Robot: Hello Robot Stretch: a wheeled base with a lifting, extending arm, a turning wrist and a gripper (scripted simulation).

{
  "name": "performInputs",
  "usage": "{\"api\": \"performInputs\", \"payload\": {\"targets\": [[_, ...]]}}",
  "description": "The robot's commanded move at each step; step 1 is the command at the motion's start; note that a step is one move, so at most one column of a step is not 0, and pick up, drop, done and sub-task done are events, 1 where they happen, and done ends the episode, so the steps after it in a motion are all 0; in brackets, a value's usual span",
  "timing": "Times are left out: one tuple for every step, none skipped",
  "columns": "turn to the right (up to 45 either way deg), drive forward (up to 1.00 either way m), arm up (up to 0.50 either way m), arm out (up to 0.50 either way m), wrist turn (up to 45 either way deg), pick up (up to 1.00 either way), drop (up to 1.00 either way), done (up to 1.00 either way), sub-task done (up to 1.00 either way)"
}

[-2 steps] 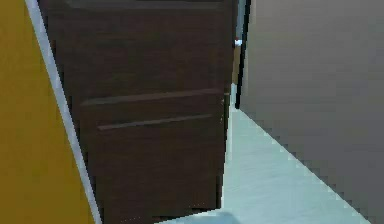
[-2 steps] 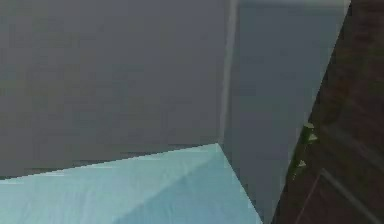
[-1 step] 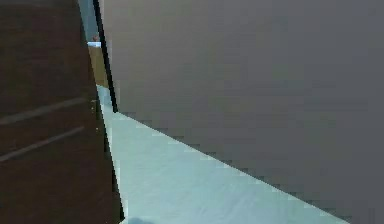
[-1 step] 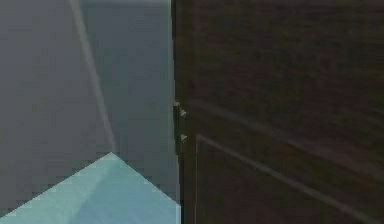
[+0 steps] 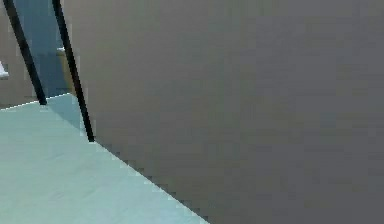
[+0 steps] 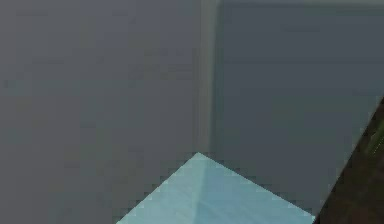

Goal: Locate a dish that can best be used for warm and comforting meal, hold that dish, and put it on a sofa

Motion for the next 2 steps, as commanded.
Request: {"api": "performInputs", "payload": {"targets": [[-15.0,0.0,0.0,0.0,0.0,0.0,0.0,0.0,0.0],[-3.0,0.0,0.0,0.0,0.0,0.0,0.0,0.0,0.0]]}}
